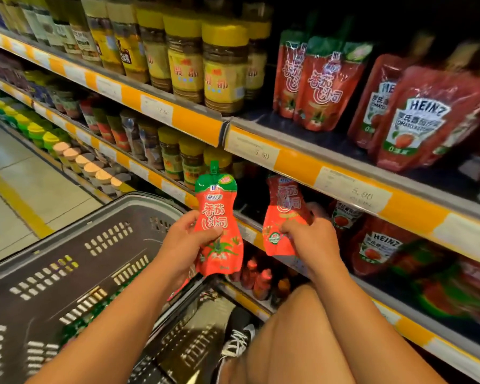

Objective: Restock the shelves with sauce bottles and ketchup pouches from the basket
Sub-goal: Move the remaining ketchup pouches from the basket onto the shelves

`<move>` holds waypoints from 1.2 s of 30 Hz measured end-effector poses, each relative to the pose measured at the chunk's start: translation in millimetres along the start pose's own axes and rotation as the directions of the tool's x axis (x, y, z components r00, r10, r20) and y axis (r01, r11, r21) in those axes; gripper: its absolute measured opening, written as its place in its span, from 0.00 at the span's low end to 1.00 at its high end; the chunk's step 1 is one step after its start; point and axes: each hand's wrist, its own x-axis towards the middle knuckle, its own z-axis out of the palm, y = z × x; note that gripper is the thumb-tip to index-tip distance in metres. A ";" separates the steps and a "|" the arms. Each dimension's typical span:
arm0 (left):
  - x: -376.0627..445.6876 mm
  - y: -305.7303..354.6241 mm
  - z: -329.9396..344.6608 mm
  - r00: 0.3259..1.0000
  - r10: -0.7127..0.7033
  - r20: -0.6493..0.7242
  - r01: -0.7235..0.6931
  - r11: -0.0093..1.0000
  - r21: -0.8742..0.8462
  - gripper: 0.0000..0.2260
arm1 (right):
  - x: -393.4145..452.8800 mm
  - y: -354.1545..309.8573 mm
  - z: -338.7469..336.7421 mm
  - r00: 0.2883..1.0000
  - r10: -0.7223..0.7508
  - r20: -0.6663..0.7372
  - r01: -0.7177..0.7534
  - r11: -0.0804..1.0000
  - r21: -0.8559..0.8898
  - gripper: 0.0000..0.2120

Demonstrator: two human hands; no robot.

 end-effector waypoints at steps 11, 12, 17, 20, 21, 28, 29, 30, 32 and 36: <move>72.4 16.3 67.2 0.990 0.138 0.039 -0.142 0.980 0.137 0.13 | 28.9 10.1 11.3 0.977 0.127 -0.171 -0.107 0.986 0.124 0.27; 77.7 16.7 70.5 0.990 0.136 0.034 -0.140 0.979 0.147 0.17 | 29.0 10.5 11.7 0.976 0.110 -0.189 -0.080 0.984 0.158 0.24; 103.1 21.3 82.6 0.989 0.141 0.051 -0.148 0.972 0.183 0.29 | 36.2 15.5 10.5 0.973 0.098 -0.209 -0.051 0.974 0.220 0.19; 112.3 18.9 86.5 0.986 0.154 0.056 -0.162 0.966 0.200 0.23 | 38.6 15.3 10.5 0.976 0.053 -0.210 -0.014 0.983 0.185 0.16; 113.2 16.7 87.1 0.986 0.156 0.058 -0.164 0.965 0.202 0.21 | 39.3 15.5 10.2 0.979 0.039 -0.200 -0.006 0.986 0.167 0.16; 112.9 1.0 76.9 0.971 0.189 0.147 -0.216 0.956 0.198 0.19 | 38.2 22.0 2.5 0.993 0.064 -0.103 -0.068 0.997 -0.038 0.15; 111.2 0.9 74.7 0.967 0.195 0.166 -0.229 0.950 0.212 0.19 | 38.8 22.5 2.0 0.992 0.081 -0.094 -0.089 0.993 -0.078 0.14; 109.2 0.3 71.8 0.963 0.200 0.182 -0.240 0.942 0.233 0.20 | 39.0 23.2 1.3 0.992 0.090 -0.084 -0.099 0.989 -0.112 0.13; 105.3 -2.8 64.8 0.956 0.203 0.211 -0.257 0.926 0.277 0.22 | 40.7 23.3 -0.2 0.993 0.093 -0.071 -0.105 0.978 -0.183 0.12; 96.7 -7.3 56.0 0.949 0.196 0.246 -0.285 0.868 0.408 0.24 | 45.1 24.0 1.8 0.996 0.087 -0.033 -0.093 0.925 -0.369 0.11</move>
